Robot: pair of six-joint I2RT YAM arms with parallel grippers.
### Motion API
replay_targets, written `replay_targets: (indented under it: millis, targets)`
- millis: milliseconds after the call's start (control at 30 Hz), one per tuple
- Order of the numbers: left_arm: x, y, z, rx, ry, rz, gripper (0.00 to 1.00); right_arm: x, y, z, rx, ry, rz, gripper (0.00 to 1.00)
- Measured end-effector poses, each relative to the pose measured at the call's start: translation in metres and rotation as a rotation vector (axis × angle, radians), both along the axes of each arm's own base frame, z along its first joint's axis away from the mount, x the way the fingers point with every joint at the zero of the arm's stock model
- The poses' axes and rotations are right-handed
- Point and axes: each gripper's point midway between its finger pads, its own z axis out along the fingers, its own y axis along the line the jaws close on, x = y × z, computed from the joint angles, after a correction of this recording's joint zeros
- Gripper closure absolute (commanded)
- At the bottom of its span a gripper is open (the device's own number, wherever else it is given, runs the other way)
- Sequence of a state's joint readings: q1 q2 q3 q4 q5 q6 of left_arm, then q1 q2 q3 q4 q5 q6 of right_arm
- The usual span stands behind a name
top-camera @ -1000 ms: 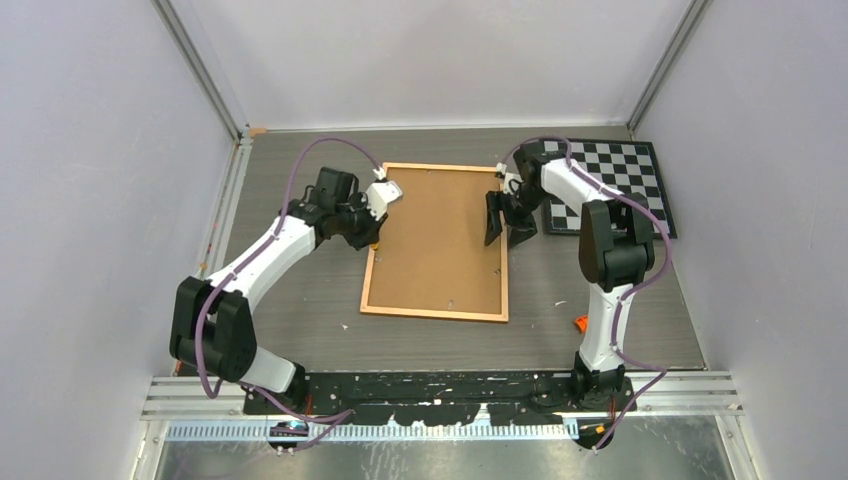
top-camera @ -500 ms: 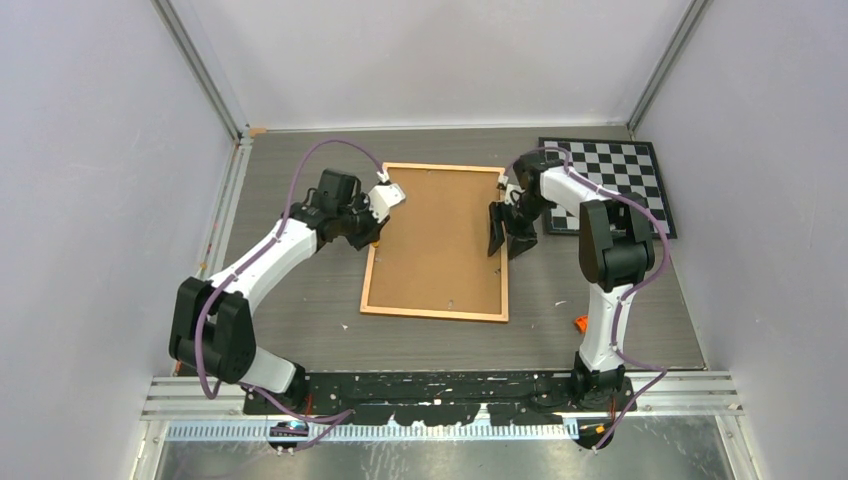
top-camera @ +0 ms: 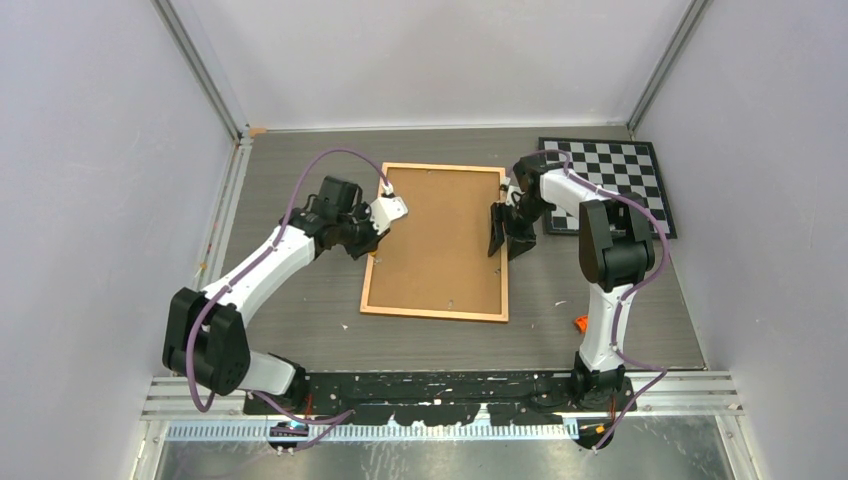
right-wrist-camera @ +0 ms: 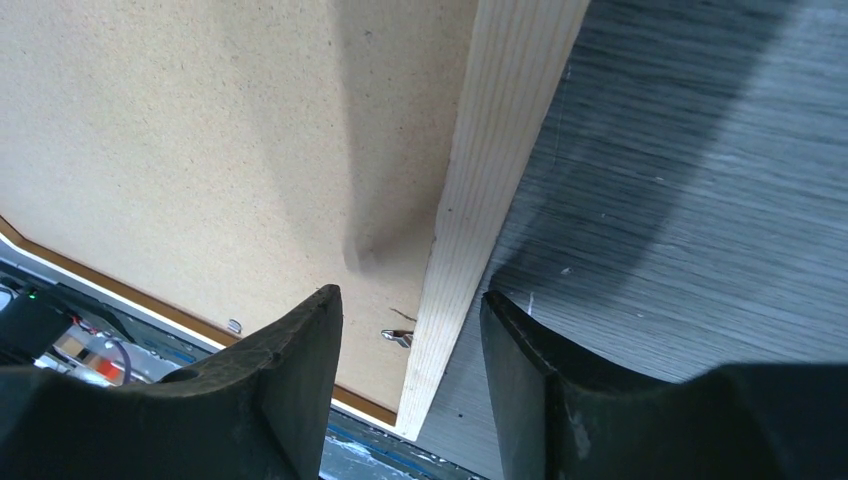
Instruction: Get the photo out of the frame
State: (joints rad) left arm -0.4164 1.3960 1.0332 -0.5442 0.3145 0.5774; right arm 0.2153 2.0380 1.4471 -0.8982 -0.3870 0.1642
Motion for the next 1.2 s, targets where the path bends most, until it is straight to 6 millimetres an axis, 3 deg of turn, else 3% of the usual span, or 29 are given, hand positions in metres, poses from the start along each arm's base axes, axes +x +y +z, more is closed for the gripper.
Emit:
replay_targets:
  millis: [567, 967, 1200]
  targets:
    - [-0.005, -0.010, -0.001, -0.025, -0.015, 0.030, 1.00, 0.000, 0.004, 0.000, 0.000, 0.001, -0.005, 0.43]
    - [-0.018, -0.039, 0.001, -0.110, 0.011, 0.025, 1.00, -0.001, 0.005, -0.001, -0.011, 0.000, 0.000, 0.43]
    - [-0.017, -0.040, 0.002, -0.133, 0.024, 0.041, 1.00, -0.001, 0.004, -0.001, -0.014, -0.003, 0.009, 0.42]
